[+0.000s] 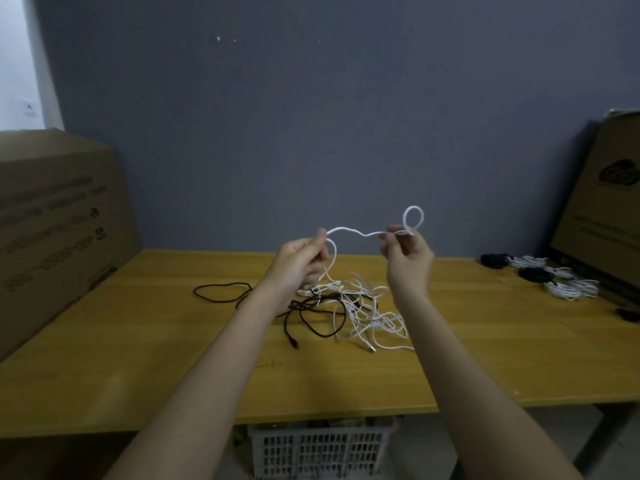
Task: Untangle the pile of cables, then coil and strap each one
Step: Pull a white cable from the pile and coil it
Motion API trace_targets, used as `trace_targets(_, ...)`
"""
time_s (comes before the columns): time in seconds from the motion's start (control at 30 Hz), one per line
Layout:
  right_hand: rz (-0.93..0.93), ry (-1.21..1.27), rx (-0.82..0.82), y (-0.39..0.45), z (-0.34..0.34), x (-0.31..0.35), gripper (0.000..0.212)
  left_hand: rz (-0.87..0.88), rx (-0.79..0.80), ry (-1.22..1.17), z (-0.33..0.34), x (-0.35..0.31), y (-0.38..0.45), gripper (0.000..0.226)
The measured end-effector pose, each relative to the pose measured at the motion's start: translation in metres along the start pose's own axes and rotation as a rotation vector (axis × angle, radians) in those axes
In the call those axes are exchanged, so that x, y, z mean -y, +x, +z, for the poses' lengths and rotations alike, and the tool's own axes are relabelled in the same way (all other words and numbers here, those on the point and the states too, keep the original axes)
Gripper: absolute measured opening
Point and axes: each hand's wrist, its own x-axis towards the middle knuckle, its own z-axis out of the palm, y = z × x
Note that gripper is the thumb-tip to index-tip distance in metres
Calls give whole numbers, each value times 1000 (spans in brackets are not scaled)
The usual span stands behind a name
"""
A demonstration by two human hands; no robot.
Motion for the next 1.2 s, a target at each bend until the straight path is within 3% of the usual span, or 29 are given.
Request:
trace_targets(0.13,9,-209,288,-19,-1,-13,23,115,-4,-370,8,-17,4,30)
trace_targets(0.23,109,-124,419,-40,2,-24,17,197,-134,-409,19,-21,17,20)
trace_targets(0.37,179,-20,522,-54,4,-23,13,246,-294,82,20,-1,30,14)
trace_targets(0.47,203,1,582,-52,2,-19,18,194,-237,552,12,16,29,16)
trace_targets(0.6,234,-49,494,-38,-7,-11,35,150,-127,1060,-1,29,26,19)
trace_targets(0.67,214,-104,372,-29,-14,-12,44,115,-37,1108,-6,31,25,25)
trace_targets(0.77,96,-253,257,-11,-27,-16,27,80,51,1133,-13,30,20,45)
trace_targets(0.9,21,-404,46,20,-57,-21,12,113,-28,1143,-32,32,18,51)
trace_targets(1.07,-175,-908,228,25,-57,-30,17,199,-164,1084,-28,25,19,47)
trace_targets(1.13,-295,-1236,310,18,-49,-29,18,222,-157,1052,-18,18,21,46)
trace_targets(1.2,-382,-1352,359,11,-38,-26,21,245,-141,1060,-9,12,25,46)
